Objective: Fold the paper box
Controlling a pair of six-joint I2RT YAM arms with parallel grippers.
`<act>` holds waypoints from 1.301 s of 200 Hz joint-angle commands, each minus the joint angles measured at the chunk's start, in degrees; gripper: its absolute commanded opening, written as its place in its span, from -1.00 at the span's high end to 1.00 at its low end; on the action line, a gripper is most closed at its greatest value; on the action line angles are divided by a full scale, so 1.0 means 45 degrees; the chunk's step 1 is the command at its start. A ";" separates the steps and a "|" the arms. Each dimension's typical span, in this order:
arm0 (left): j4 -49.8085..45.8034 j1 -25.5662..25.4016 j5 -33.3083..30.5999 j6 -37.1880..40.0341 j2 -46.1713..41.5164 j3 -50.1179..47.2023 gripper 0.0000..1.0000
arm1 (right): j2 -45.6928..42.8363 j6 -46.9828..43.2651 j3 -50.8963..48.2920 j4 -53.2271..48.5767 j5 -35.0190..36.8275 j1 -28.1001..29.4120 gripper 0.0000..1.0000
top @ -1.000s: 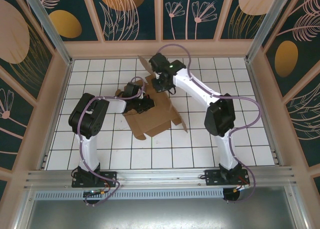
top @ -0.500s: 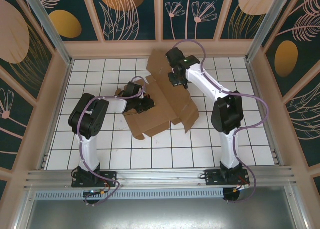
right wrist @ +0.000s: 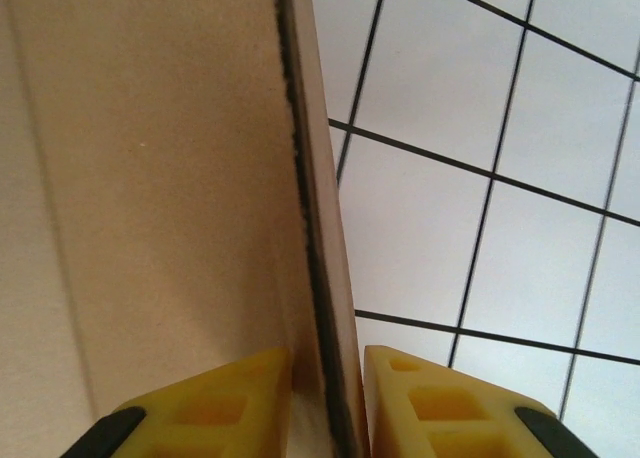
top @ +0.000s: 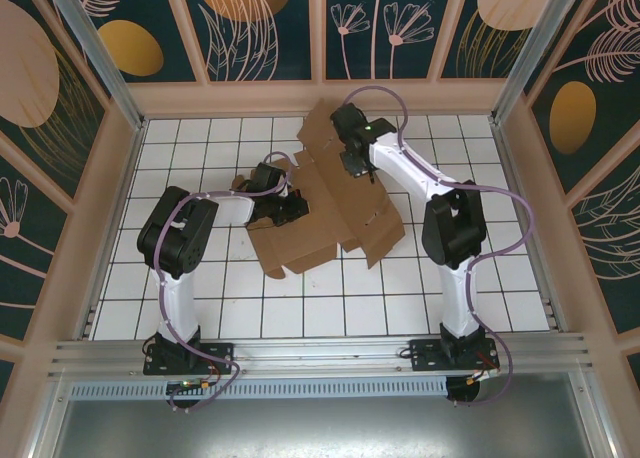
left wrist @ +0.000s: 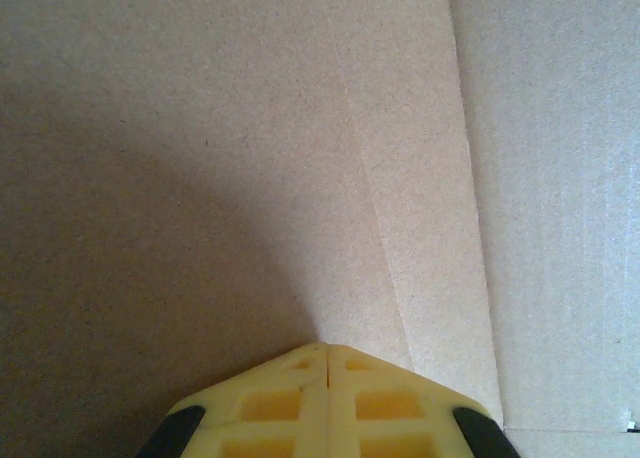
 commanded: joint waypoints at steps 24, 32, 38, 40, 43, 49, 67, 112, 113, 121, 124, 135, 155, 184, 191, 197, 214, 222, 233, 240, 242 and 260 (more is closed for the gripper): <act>-0.1148 0.0017 -0.0707 0.0334 0.0175 -0.0041 1.00 | 0.0832 -0.0446 -0.0974 0.0272 0.2827 0.0556 0.47; -0.1189 0.0012 -0.0743 0.0364 0.0179 -0.0014 1.00 | 0.0940 -0.0531 -0.1113 0.0377 0.2963 0.0655 0.46; -0.1240 0.0013 -0.0767 0.0399 0.0211 0.0008 1.00 | 0.1012 -0.0580 -0.1226 0.0479 0.3019 0.0726 0.45; -0.1244 0.0017 -0.0771 0.0400 0.0215 0.0015 1.00 | 0.1045 -0.0597 -0.1231 0.0514 0.3022 0.0724 0.45; -0.1258 0.0013 -0.0767 0.0391 0.0228 0.0017 1.00 | 0.1086 -0.0602 -0.1272 0.0555 0.3013 0.0741 0.45; -0.1265 0.0012 -0.0757 0.0388 0.0249 0.0036 1.00 | 0.1184 -0.0584 -0.1327 0.0615 0.2974 0.0751 0.44; -0.1299 0.0012 -0.0744 0.0400 0.0249 0.0054 1.00 | 0.1210 -0.0239 -0.1599 0.0988 0.1830 0.0478 0.45; -0.2205 0.0056 -0.1333 0.0897 0.0346 0.0447 1.00 | -0.0080 0.0836 -0.3682 0.3065 -0.3450 -0.1481 0.48; -0.2243 0.0073 -0.1362 0.0922 0.0359 0.0467 1.00 | -0.0108 0.0850 -0.3737 0.3117 -0.3553 -0.1531 0.48; -0.2417 0.0107 -0.1564 0.1032 0.0383 0.0539 1.00 | -0.0298 0.0920 -0.4203 0.3534 -0.4262 -0.1893 0.48; -0.2461 0.0114 -0.1612 0.1034 0.0418 0.0556 1.00 | -0.0354 0.0938 -0.4370 0.3674 -0.4531 -0.2016 0.48; -0.2533 0.0186 -0.1682 0.1033 0.0506 0.0564 1.00 | -0.0447 0.1007 -0.4810 0.3975 -0.5253 -0.2446 0.48; -0.2581 0.0188 -0.1684 0.1039 0.0609 0.0599 1.00 | -0.0422 0.1004 -0.5337 0.4277 -0.5927 -0.3016 0.48; -0.2840 0.0208 -0.2031 0.1252 0.0509 0.0718 1.00 | -0.0582 0.0970 -0.5861 0.4511 -0.5947 -0.3366 0.46; -0.2895 0.0225 -0.2069 0.1294 0.0501 0.0737 1.00 | -0.0666 0.0977 -0.5980 0.4572 -0.5971 -0.3447 0.44; -0.2920 0.0245 -0.2110 0.1298 0.0490 0.0722 1.00 | -0.0745 0.0994 -0.6072 0.4628 -0.5981 -0.3525 0.42; -0.2906 0.0247 -0.2133 0.1286 0.0473 0.0720 1.00 | -0.0986 0.1009 -0.6321 0.4751 -0.5959 -0.3740 0.41; -0.2906 0.0261 -0.2147 0.1284 0.0499 0.0720 1.00 | -0.1088 0.0990 -0.6396 0.4786 -0.6034 -0.3819 0.40; -0.2906 0.0266 -0.2160 0.1265 0.0494 0.0730 1.00 | -0.1182 0.0923 -0.6481 0.4752 -0.6117 -0.3883 0.40; -0.2906 0.0264 -0.2173 0.1270 0.0522 0.0730 1.00 | -0.1224 0.0883 -0.6526 0.4741 -0.6101 -0.3904 0.39; -0.2911 0.0275 -0.2172 0.1287 0.0522 0.0728 1.00 | -0.1243 0.0868 -0.6550 0.4753 -0.6075 -0.3905 0.39; -0.2925 0.0295 -0.2230 0.1281 0.0490 0.0723 1.00 | -0.1347 0.0804 -0.6673 0.4743 -0.5924 -0.3962 0.36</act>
